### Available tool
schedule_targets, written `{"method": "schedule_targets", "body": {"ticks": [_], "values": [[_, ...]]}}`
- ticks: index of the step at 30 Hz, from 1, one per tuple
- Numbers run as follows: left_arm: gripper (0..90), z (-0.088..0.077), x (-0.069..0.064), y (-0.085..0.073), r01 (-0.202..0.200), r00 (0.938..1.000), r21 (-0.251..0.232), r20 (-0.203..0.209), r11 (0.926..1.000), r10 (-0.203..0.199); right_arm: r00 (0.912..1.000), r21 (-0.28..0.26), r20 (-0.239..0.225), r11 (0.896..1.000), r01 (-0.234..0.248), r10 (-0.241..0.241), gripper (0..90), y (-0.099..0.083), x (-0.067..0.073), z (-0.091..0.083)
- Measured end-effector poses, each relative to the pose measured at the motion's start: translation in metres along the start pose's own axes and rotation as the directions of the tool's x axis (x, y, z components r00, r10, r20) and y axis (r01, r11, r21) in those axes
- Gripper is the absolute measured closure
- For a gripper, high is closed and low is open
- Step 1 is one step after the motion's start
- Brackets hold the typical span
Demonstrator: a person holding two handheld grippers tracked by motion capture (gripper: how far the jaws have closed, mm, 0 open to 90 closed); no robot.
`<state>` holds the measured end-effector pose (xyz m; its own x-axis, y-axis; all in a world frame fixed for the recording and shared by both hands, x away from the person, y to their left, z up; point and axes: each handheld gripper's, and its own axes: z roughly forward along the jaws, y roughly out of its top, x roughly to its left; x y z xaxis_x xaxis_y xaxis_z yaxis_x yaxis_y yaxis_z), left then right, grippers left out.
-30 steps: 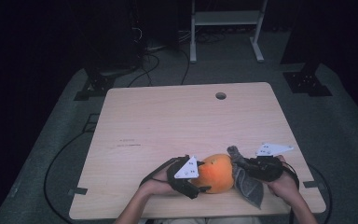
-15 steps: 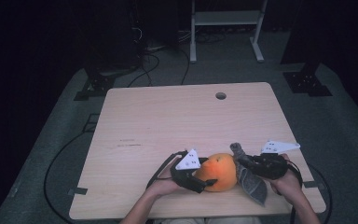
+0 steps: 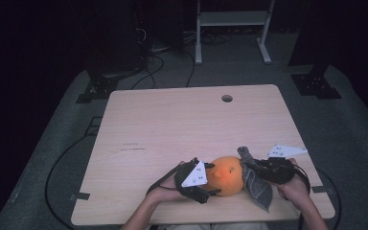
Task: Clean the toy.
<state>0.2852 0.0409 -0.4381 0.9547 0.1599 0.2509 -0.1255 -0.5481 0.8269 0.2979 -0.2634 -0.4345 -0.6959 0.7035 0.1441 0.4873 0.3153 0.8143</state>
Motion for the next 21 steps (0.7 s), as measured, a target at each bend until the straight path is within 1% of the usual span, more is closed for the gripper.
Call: {"method": "schedule_targets", "body": {"ticks": [1,2,4,6,7,8,9,10,11,12,13,14,15,16,17,18,19,21], "values": [[24.2,0.000,0.000,0.000,-0.008,1.0000,0.007,0.000,0.9999,0.008,0.9998,0.017,0.019,1.000,0.003,-0.004,72.4,-0.002,-0.001,-0.001],[25.8,0.000,-0.001,0.000,-0.013,0.9999,0.013,0.002,0.9998,0.013,0.9997,0.019,0.024,1.000,0.003,-0.004,72.5,-0.003,-0.002,-0.003],[26.9,0.000,-0.001,-0.002,-0.014,0.9998,0.011,0.013,0.9999,0.013,1.0000,-0.018,0.007,1.000,-0.001,0.001,72.5,-0.001,0.000,-0.009],[27.1,-0.001,0.000,-0.003,-0.007,0.9998,0.010,0.019,0.9999,0.006,0.9995,-0.065,-0.030,0.998,0.007,-0.009,72.5,0.006,0.005,-0.012],[27.1,-0.001,0.001,-0.004,-0.003,0.9998,0.012,0.021,0.9999,0.002,0.9992,-0.072,-0.033,0.997,0.020,-0.022,72.5,0.008,0.008,-0.011],[27.1,-0.002,0.002,-0.005,0.005,0.9997,0.016,0.023,0.9999,-0.005,0.9992,-0.067,-0.024,0.997,0.029,-0.030,72.5,0.008,0.011,-0.007],[27.1,-0.002,0.003,-0.006,0.016,0.9995,0.017,0.026,0.9997,-0.016,0.9992,-0.048,-0.024,0.998,0.030,-0.031,72.6,0.007,0.012,-0.002],[27.0,-0.002,0.004,-0.006,0.026,0.9993,0.019,0.025,0.9995,-0.026,0.9994,-0.033,-0.024,0.999,0.025,-0.025,72.7,0.005,0.011,0.003],[27.0,-0.002,0.005,-0.007,0.042,0.9987,0.009,0.027,0.9991,-0.042,0.9997,-0.024,-0.020,1.000,0.010,-0.011,72.7,0.003,0.008,0.006],[26.9,-0.002,0.006,-0.008,0.055,0.9980,0.008,0.029,0.9985,-0.055,0.9999,-0.018,-0.011,1.000,-0.003,0.002,72.7,0.001,0.005,0.006],[26.6,-0.002,0.007,-0.008,0.062,0.9976,0.005,0.030,0.9981,-0.062,0.9999,-0.002,0.009,1.000,-0.008,0.008,72.7,0.000,0.002,0.007],[25.9,-0.003,0.008,-0.009,0.068,0.9972,0.004,0.032,0.9977,-0.068,0.9994,0.021,0.034,1.000,-0.002,0.002,72.7,-0.003,0.000,0.007],[25.2,-0.003,0.008,-0.010,0.077,0.9964,0.004,0.035,0.9970,-0.077,0.9987,0.047,0.051,0.999,-0.001,-0.001,72.7,-0.005,-0.001,0.007],[24.3,-0.002,0.008,-0.011,0.088,0.9957,0.005,0.031,0.9961,-0.088,0.9984,0.054,0.057,0.999,-0.002,-0.001,72.6,-0.007,-0.003,0.006],[21.9,-0.001,0.008,-0.012,0.096,0.9951,0.009,0.024,0.9953,-0.096,0.9988,0.037,0.048,0.999,-0.009,0.008,72.5,-0.007,-0.003,0.002],[19.0,0.001,0.007,-0.012,0.095,0.9954,0.016,0.008,0.9953,-0.095,0.9995,0.007,0.030,1.000,-0.007,0.007,72.4,-0.004,-0.001,-0.003],[16.3,0.004,0.006,-0.013,0.086,0.9963,0.033,-0.012,0.9958,-0.085,1.0000,-0.034,0.008,0.999,-0.004,0.004,72.5,0.000,0.002,-0.008],[11.7,0.008,0.006,-0.013,0.081,0.9961,0.056,-0.039,0.9952,-0.079,0.9989,-0.107,-0.048,0.994,-0.009,0.004,72.5,0.009,0.009,-0.015]]}}
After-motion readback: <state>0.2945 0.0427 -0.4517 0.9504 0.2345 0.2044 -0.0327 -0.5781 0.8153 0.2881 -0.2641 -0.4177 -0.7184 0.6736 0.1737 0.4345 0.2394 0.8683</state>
